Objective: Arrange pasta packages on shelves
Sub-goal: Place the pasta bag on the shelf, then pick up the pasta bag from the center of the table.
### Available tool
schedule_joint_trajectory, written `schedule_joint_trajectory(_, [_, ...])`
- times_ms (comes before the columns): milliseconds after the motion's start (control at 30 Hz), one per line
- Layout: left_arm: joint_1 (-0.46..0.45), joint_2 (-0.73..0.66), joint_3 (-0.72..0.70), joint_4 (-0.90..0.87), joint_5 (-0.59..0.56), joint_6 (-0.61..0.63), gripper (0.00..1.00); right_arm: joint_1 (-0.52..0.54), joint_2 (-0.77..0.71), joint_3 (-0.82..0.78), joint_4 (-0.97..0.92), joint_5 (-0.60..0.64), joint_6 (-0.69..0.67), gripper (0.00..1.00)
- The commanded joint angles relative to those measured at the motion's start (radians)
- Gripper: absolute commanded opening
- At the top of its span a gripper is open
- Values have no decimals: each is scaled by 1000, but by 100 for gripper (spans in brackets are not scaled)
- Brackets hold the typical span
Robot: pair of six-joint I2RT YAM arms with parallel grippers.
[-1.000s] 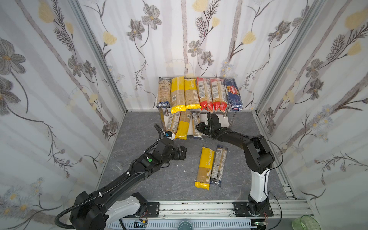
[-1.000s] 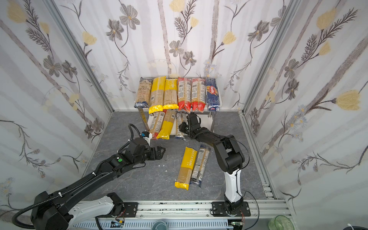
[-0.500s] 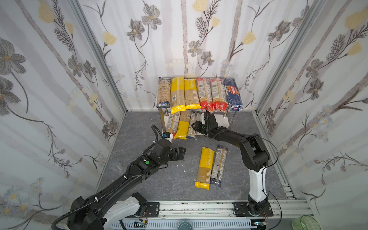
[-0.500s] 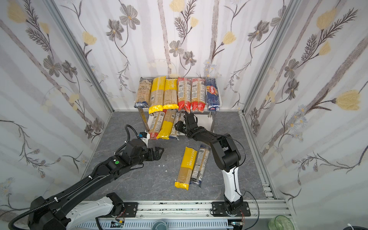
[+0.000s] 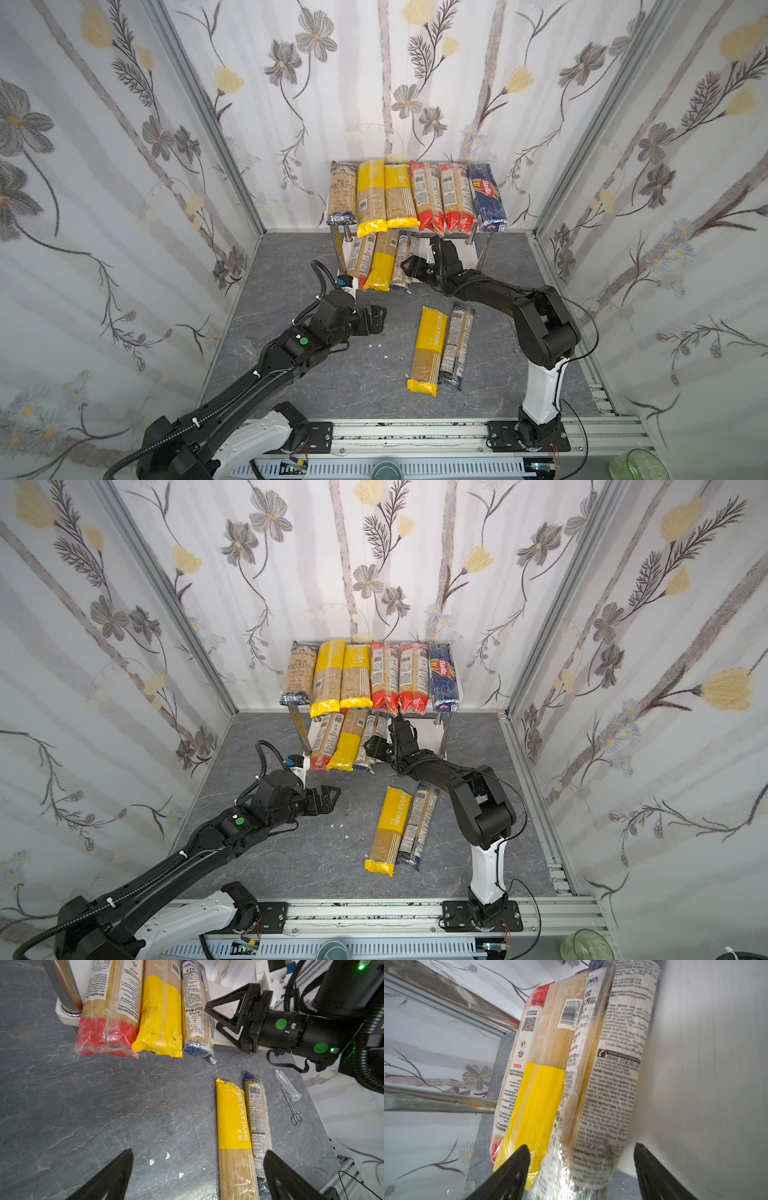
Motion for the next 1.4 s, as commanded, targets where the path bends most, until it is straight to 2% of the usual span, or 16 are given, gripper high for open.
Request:
schedule_joint_trajectory(0, [1,-16,-10,23,10,-24,100,-1,-32,-39,57,-15,-15,80])
schedule_joint_trajectory(333, [2,-45,-63,23,26,-75,100,16,-138,-213,67,-16,-25,81])
schedule_joint_trajectory(700, [-34,-129,-152,23,32,-153,100,127,-333,-421,32,44,-44,82])
schedule_joint_trajectory(867, [-147,-131,-188,29,-28,-202,100,165,-485,-539,-10,94,-42,82])
schedule_joint_trajectory(1033, [-271,-110,-208,54,-100,-257,100,174,-699,-686,-101,183,-24,83])
schedule_joint_trajectory(1367, [-472,106,-214,191,-165,-323,100,174,-1138,-925,-298,306,35,86])
